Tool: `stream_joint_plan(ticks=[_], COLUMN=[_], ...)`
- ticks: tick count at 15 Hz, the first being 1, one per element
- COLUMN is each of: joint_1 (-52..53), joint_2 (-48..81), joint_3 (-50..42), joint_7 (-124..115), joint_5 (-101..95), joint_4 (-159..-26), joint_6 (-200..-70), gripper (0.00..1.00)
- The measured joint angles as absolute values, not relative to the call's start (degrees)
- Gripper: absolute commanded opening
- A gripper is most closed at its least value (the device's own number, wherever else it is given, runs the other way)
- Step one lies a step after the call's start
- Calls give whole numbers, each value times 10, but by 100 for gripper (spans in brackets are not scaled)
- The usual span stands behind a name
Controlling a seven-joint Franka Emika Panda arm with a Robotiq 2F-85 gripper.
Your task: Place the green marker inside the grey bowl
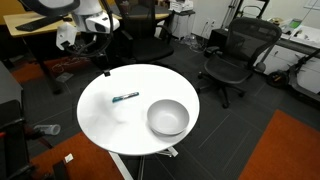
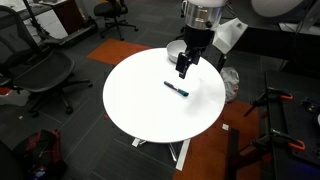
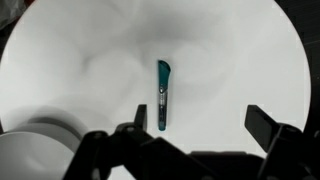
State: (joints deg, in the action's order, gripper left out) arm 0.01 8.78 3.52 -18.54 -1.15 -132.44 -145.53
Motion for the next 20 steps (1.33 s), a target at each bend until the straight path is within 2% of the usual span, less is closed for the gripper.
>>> stream_joint_plan(ticks=[10, 20], joint_1=[35, 31], joint_2=[202, 264], joint_3=[-7, -27], joint_7=[-194, -193], joint_5=[-11, 22], joint_4=[-1296, -1245], joint_6=[-1554, -1565], gripper=[100, 100])
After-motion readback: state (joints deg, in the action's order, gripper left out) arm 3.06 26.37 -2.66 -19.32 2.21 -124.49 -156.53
